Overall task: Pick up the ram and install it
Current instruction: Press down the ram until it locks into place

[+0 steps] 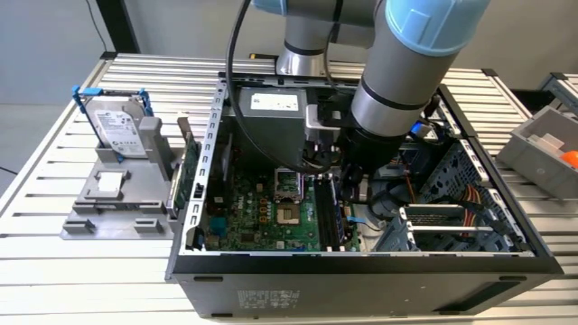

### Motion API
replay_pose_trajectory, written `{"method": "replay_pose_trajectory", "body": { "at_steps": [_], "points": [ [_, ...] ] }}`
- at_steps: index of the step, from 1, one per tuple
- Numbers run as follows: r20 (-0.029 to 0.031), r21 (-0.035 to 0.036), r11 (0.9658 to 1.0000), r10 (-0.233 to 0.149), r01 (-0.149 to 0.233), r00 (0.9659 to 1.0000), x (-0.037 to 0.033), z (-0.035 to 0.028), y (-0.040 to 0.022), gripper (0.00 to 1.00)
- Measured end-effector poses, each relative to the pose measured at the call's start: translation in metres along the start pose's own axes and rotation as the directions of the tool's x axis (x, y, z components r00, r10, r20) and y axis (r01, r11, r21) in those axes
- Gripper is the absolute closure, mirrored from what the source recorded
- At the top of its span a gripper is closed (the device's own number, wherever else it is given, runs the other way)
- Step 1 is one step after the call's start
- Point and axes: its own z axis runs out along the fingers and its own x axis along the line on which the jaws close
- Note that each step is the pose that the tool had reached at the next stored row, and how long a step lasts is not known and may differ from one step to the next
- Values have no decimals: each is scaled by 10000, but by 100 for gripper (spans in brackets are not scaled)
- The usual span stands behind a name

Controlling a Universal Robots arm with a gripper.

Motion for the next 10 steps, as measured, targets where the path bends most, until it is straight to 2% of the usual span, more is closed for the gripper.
{"method": "replay_pose_trajectory", "body": {
  "at_steps": [4, 10],
  "points": [
    [-3, 2, 10000, -53, 53, 10000, 1, 34, -1, 100],
    [-17, 3, 10000, -59, 59, 10000, 1, 46, -1, 100]
  ]
}}
